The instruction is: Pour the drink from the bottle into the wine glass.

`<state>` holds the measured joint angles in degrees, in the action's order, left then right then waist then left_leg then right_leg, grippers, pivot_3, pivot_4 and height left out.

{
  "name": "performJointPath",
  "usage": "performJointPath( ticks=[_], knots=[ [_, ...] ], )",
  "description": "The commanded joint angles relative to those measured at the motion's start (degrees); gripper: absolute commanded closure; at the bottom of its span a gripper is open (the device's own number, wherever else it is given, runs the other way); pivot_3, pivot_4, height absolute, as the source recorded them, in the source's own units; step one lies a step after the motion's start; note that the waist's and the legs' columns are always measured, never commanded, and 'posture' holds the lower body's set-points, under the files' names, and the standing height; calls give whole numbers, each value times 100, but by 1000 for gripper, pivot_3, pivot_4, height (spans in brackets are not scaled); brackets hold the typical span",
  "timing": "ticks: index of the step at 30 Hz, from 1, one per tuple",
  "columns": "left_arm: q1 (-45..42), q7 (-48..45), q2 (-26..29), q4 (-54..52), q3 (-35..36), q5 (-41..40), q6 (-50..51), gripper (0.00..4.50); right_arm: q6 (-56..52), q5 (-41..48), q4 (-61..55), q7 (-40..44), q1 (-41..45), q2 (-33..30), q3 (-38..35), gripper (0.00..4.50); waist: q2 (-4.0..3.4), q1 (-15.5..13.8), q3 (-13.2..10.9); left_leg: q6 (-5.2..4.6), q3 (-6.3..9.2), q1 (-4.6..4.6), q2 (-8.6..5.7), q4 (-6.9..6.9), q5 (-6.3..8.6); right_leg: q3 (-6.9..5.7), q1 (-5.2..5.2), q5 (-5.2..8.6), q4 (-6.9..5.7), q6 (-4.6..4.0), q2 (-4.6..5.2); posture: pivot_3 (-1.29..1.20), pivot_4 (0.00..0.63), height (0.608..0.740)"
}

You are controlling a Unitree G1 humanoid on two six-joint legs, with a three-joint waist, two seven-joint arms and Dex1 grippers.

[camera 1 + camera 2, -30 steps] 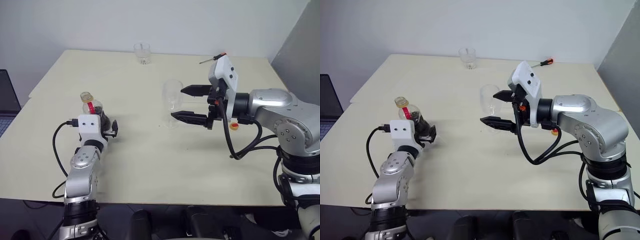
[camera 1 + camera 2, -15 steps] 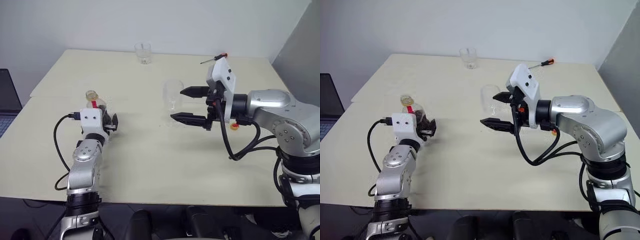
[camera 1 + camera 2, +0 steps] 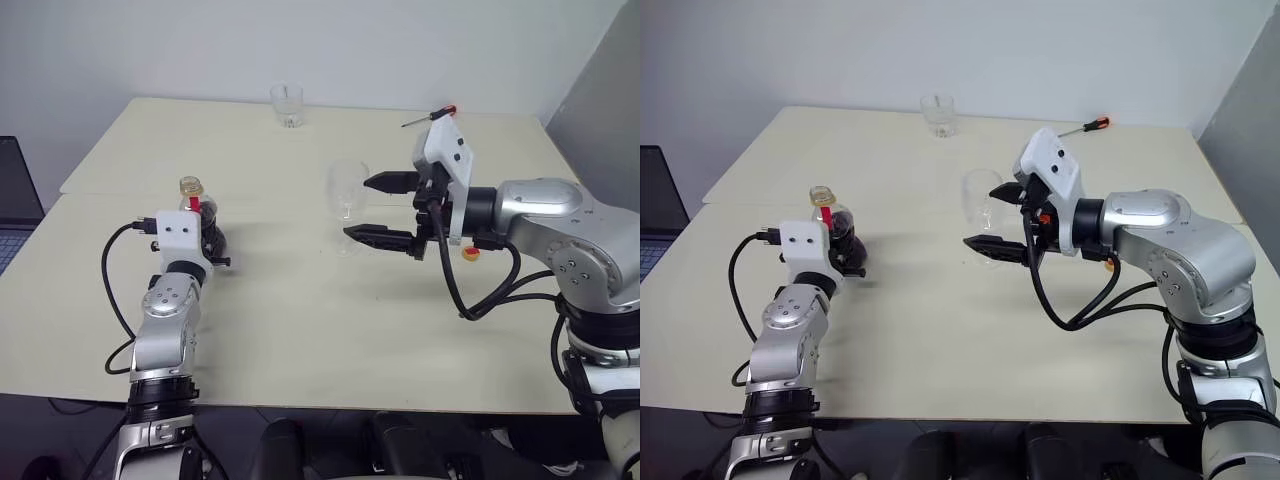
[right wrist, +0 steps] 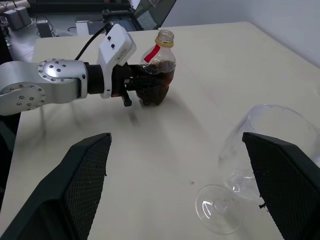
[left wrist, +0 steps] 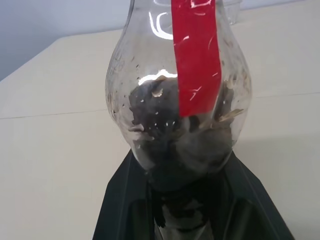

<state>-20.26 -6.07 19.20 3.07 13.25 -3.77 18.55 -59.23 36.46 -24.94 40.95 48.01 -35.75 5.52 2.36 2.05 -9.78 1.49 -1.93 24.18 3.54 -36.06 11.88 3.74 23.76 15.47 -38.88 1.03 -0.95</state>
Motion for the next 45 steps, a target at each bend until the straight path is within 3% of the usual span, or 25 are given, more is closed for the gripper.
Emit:
performJointPath(
  ticks=[1,7,15,30,45],
  knots=[
    [-449,-144,234,-107,-47,32,-297,3583,153,-46,16,-51,11,-144,-355,0,4,-15,-2,0,1,5,-1,-1,0,-2,4,0,0,0,-1,0,150,740],
    [-1450,-808,736,670,-584,323,-1075,3608,295,-141,82,-355,-672,-329,-977,0,7,-66,-1,1,7,49,-6,-7,-1,-14,36,-16,-1,-25,-8,0,150,740],
    [-2706,-1379,960,2505,-1274,823,-2489,3629,655,-263,-97,-817,-1368,-108,-1292,0,6,-42,-3,1,-5,57,-23,-4,-1,-21,46,-15,3,-15,-4,0,150,740],
    [-4372,-1567,1249,4809,-2200,1919,-4989,3709,2111,-449,-1310,-930,-3337,143,-1502,0,7,-41,-4,1,6,62,-73,-4,-1,-25,49,0,-6,15,6,0,150,740],
    [-4766,-1327,1329,5623,-2530,2549,-5942,3709,2077,-303,-1505,-1068,-3308,95,-1428,0,8,-34,-5,1,5,59,-77,-14,-1,-24,44,-6,-11,19,10,0,150,740]
  ],
)
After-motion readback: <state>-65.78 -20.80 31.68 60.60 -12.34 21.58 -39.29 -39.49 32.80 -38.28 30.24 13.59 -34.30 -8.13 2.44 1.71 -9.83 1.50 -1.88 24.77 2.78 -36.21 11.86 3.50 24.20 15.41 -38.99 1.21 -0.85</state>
